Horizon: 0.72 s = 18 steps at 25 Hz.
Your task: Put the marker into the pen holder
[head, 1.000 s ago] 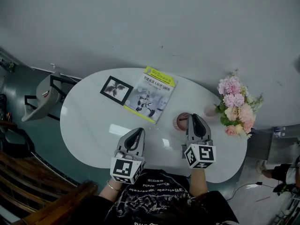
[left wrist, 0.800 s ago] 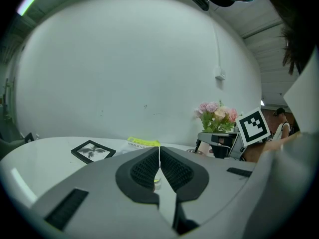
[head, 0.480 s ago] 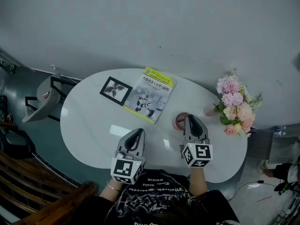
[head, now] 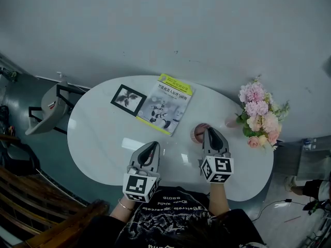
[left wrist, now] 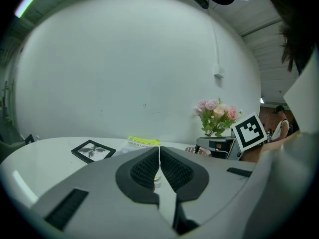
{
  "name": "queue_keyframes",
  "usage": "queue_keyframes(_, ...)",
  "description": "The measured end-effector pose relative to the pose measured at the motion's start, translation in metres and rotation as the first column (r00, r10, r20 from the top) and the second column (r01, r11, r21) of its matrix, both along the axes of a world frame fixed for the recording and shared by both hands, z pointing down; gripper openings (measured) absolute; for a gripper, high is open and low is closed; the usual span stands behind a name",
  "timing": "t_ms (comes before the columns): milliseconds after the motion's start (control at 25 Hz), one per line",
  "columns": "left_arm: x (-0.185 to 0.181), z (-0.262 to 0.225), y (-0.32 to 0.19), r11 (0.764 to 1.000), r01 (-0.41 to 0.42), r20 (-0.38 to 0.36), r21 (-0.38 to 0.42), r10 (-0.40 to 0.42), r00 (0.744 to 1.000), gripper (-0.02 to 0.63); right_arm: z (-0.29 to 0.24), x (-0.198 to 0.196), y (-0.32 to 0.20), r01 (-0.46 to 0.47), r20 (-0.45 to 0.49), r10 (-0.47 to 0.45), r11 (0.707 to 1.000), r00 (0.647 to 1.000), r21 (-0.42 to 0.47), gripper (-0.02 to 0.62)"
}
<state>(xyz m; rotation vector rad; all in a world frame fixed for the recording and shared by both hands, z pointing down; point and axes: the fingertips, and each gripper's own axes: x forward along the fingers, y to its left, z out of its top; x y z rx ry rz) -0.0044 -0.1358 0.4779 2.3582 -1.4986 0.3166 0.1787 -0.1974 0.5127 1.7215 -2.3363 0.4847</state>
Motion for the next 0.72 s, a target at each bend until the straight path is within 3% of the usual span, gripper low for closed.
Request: queue_keyframes(720, -0.001, 0.010, 0.007, 1.000, 0.006, 0.017, -0.016, -0.006, 1.000, 0.026, 0.016, 0.017, 0.006, -0.057, 0.075, 0.063, 0.995, 0.995, -0.076, 0.084)
